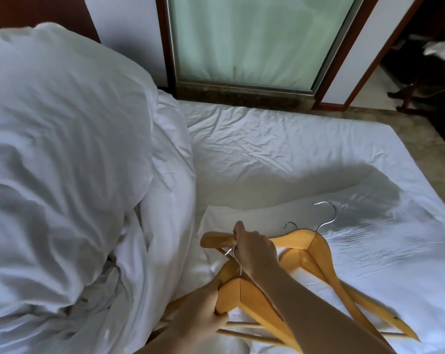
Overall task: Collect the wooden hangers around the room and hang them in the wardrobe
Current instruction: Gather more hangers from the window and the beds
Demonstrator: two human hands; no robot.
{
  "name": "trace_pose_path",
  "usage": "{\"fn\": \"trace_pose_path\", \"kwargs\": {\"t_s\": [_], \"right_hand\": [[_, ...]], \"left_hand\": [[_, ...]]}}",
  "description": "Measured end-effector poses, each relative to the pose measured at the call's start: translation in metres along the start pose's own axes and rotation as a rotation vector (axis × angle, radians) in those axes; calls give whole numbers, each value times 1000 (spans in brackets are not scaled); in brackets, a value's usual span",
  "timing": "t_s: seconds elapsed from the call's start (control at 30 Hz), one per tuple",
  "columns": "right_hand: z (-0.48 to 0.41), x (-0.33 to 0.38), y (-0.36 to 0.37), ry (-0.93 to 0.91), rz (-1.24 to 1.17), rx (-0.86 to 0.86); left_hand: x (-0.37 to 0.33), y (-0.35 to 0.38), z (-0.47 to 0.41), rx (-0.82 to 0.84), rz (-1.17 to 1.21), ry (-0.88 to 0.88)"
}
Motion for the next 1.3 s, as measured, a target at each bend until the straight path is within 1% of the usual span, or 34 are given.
{"fn": "trace_pose_path", "kwargs": {"t_s": [0.07,0.13,0.3,0.43,0.53,0.63,0.7,0.77,0.83,0.97,1.13,1.2,1.3], "right_hand": [[-7,-2,-2,7,16,4],[-8,-2,3,11,33,37],[-6,-6,17,36,46,55],[-12,-7,15,57,29,60],[-12,-9,8,68,0,42],[-7,-13,-1,85,-19,37],[-2,-15,-6,94,-46,49],[5,-19,-14,118,-66,49],[14,-24,-23,168,-98,36],[29,-37,-47,197,-111,11],[33,-67,-86,240,-51,9],[30,-86,-101,301,-39,16],[23,-120,-116,431,-40,-22]], "left_hand": [[0,4,-8,-65,-53,18],[3,7,-10,-78,-124,-3],[11,9,-11,28,-188,-28],[10,4,-15,102,-204,-45],[9,1,-16,125,-267,-28],[3,0,-16,146,-333,33],[-2,-3,-12,124,-261,42],[-4,-4,-8,101,-112,-24],[-9,-5,-5,141,-46,-55],[-31,-16,-8,267,-66,0],[-64,-26,-21,386,-133,47],[-79,-24,-34,393,-162,90],[-94,-21,-60,305,-215,163]]}}
Point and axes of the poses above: each hand's wrist, its own z-axis away from the middle knuckle, its own y-axis out of the palm, x = y × z, the point moved 2 cm from there along -z, towards the middle knuckle, and after that the axes turned 9 degrees about -x, right-handed, at the moved point
